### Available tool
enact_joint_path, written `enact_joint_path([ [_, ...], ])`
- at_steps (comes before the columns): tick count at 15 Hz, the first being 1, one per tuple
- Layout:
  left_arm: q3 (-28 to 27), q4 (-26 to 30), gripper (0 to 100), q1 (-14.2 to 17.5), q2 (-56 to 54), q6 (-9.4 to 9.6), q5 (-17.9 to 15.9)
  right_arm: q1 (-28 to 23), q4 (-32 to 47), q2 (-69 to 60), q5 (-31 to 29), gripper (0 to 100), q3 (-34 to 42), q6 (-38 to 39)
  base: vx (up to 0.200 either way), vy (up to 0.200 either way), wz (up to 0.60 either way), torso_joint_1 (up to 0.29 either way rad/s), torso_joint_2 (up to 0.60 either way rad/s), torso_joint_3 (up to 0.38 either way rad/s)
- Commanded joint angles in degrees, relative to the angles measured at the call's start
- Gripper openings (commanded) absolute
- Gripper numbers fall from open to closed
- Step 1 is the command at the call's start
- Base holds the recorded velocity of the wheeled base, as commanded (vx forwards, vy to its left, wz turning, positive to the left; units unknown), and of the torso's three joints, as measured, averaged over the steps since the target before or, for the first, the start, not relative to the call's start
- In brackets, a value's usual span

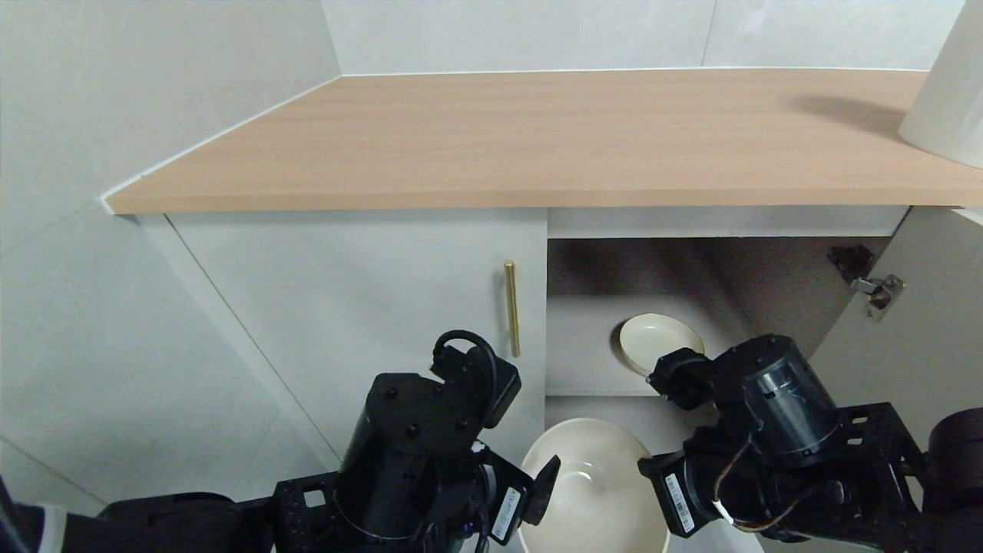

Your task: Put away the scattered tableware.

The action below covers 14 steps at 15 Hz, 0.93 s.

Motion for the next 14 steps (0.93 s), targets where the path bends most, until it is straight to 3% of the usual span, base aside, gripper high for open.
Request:
enact_joint_path([
  [1, 0.1, -0.8, 100, 0.0, -0.1, -0.04, 0.2, -2.2, -0.3, 0.7, -0.3, 0, -0.6, 1.6, 0.0, 0.0, 0.0, 0.0, 0.0, 0.0],
  [8, 0.1, -1.2, 100, 0.3, -1.4, -0.04, 0.7, -14.6, -5.2, 10.4, -4.2, 0, -7.5, 16.8, 0.0, 0.0, 0.0, 0.0, 0.0, 0.0],
  [10, 0.1, -1.2, 100, 0.7, -1.7, -0.04, 0.7, -17.4, -11.3, 11.4, -5.7, 0, -7.8, 18.5, 0.0, 0.0, 0.0, 0.0, 0.0, 0.0],
  [14, 0.1, -1.2, 100, 0.7, -1.7, -0.04, 0.7, -21.0, -12.2, 14.3, -9.4, 0, -10.7, 19.1, 0.0, 0.0, 0.0, 0.0, 0.0, 0.0],
])
